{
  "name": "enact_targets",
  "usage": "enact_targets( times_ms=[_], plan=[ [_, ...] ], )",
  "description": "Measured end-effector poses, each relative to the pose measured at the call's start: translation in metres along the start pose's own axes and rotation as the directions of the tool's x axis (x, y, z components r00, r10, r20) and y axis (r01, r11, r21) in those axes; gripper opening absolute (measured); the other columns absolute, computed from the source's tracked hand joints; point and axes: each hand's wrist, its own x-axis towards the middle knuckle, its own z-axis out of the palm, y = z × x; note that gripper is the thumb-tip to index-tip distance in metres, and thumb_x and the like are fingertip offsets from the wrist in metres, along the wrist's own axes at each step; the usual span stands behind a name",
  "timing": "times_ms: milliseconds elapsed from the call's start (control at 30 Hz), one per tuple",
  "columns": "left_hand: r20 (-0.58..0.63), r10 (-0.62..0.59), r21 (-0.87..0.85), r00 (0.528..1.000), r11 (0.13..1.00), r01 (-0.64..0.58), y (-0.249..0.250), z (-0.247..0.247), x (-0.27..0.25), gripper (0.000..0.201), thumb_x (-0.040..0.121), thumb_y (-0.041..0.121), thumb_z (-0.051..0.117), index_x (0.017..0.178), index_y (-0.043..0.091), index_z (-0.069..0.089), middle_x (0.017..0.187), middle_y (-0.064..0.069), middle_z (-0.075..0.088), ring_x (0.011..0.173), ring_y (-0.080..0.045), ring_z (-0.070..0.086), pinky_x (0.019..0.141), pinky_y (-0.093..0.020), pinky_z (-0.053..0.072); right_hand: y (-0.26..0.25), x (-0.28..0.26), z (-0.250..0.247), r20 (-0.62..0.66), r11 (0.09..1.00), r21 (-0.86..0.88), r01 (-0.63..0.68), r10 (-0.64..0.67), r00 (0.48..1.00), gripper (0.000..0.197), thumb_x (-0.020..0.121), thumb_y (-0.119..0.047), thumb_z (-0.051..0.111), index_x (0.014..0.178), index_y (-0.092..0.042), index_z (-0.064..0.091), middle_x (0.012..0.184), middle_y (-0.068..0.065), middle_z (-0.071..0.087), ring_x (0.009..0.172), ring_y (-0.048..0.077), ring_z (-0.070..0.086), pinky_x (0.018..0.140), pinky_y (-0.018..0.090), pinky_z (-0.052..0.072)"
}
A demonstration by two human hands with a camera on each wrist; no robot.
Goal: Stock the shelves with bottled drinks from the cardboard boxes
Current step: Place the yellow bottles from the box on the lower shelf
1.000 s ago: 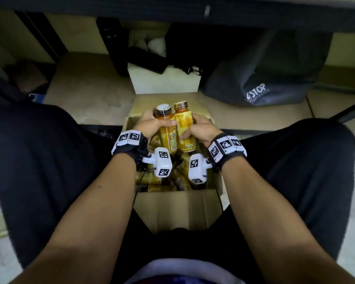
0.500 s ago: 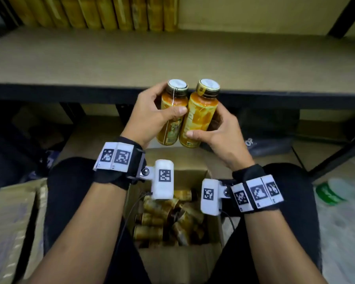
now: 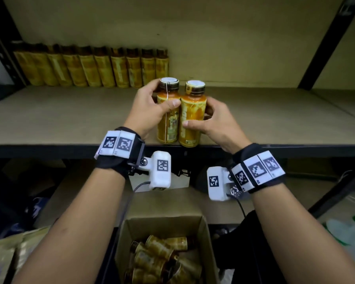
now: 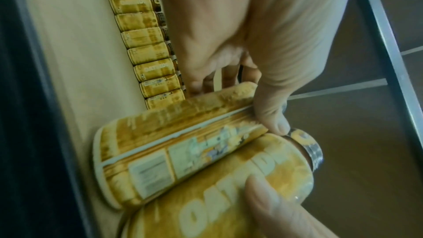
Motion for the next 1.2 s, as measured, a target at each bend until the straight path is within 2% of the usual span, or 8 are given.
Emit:
enact_targets(
  times_ms=[300, 400, 533, 667, 833, 933, 1033, 1200],
  plan=[
    [0.048, -0.262, 0.125, 0.964, 0.959, 0.255, -0.005, 0.001, 0.088, 0.061, 0.079, 0.009, 0.075, 0.135, 0.020, 0.051, 0.120, -0.004, 0.066, 0.110, -0.020, 0.061, 0.097, -0.044, 0.049, -0.010, 0.082, -0.011, 0.055, 0.927, -0.326, -0.185, 0.214, 0.975, 0.070, 0.062, -0.021, 0.090, 0.123, -0.022, 0.055, 0.113, -0.004, 0.066, 0.104, 0.019, 0.062, 0.091, 0.046, 0.055],
    [0.009, -0.254, 0.258, 0.967, 0.935, 0.243, -0.014, 0.007, 0.125, 0.060, 0.074, 0.008, 0.080, 0.129, 0.016, 0.057, 0.117, -0.003, 0.067, 0.108, -0.021, 0.063, 0.096, -0.044, 0.050, -0.004, 0.119, -0.015, 0.047, 0.869, -0.449, -0.208, 0.256, 0.966, 0.065, 0.058, -0.028, 0.092, 0.115, -0.023, 0.061, 0.113, -0.004, 0.069, 0.104, 0.019, 0.064, 0.095, 0.043, 0.053],
    [0.003, -0.247, 0.478, 0.969, 0.852, 0.215, -0.033, 0.011, 0.178, 0.067, 0.063, 0.033, 0.085, 0.124, 0.020, 0.060, 0.119, 0.002, 0.067, 0.107, -0.020, 0.064, 0.095, -0.041, 0.051, 0.007, 0.165, -0.016, -0.076, 0.780, -0.561, -0.277, 0.285, 0.956, 0.070, 0.056, -0.039, 0.091, 0.116, -0.020, 0.061, 0.117, 0.004, 0.068, 0.104, 0.026, 0.065, 0.092, 0.041, 0.054],
    [0.063, -0.174, 0.693, 0.983, 0.716, 0.082, -0.034, 0.021, 0.213, 0.053, 0.080, 0.024, 0.075, 0.128, 0.010, 0.057, 0.130, -0.008, 0.060, 0.117, -0.026, 0.057, 0.093, -0.028, 0.043, 0.026, 0.198, -0.015, -0.154, 0.767, -0.571, -0.292, 0.250, 0.956, 0.064, 0.066, -0.039, 0.084, 0.118, -0.017, 0.054, 0.121, 0.009, 0.062, 0.107, 0.031, 0.062, 0.087, 0.037, 0.052],
    [0.076, -0.181, 0.814, 0.980, 0.579, 0.044, -0.047, 0.024, 0.258, 0.053, 0.094, 0.037, 0.057, 0.139, 0.012, 0.044, 0.145, -0.010, 0.045, 0.129, -0.029, 0.046, 0.106, -0.035, 0.037, 0.039, 0.242, -0.020, -0.187, 0.749, -0.574, -0.330, 0.273, 0.944, 0.055, 0.071, -0.036, 0.080, 0.115, -0.016, 0.052, 0.120, 0.009, 0.060, 0.108, 0.031, 0.060, 0.080, 0.033, 0.048],
    [0.039, -0.100, 0.796, 0.994, 0.604, 0.029, -0.057, 0.027, 0.280, 0.041, 0.090, 0.040, 0.057, 0.123, 0.015, 0.055, 0.129, -0.010, 0.057, 0.117, -0.031, 0.055, 0.099, -0.037, 0.043, 0.043, 0.264, -0.020, -0.194, 0.754, -0.570, -0.326, 0.262, 0.945, 0.041, 0.073, -0.035, 0.076, 0.101, -0.019, 0.050, 0.113, 0.009, 0.064, 0.094, 0.029, 0.063, 0.078, 0.035, 0.052],
    [0.026, -0.026, 0.816, 0.999, 0.578, -0.007, -0.061, 0.032, 0.292, 0.022, 0.089, 0.036, 0.055, 0.100, 0.017, 0.060, 0.113, -0.011, 0.063, 0.110, -0.032, 0.058, 0.097, -0.042, 0.045, 0.044, 0.285, -0.017, -0.187, 0.768, -0.553, -0.325, 0.265, 0.946, 0.040, 0.077, -0.034, 0.073, 0.107, -0.017, 0.054, 0.111, 0.009, 0.065, 0.092, 0.028, 0.063, 0.074, 0.034, 0.051],
    [0.004, 0.015, 0.872, 1.000, 0.489, -0.010, -0.080, 0.029, 0.313, 0.053, 0.094, 0.047, 0.049, 0.137, 0.017, 0.043, 0.142, -0.009, 0.045, 0.131, -0.030, 0.042, 0.113, -0.042, 0.030, 0.053, 0.314, -0.014, -0.220, 0.766, -0.549, -0.335, 0.254, 0.942, 0.050, 0.082, -0.034, 0.070, 0.122, -0.014, 0.049, 0.121, 0.012, 0.059, 0.108, 0.033, 0.060, 0.078, 0.034, 0.048]
  ],
)
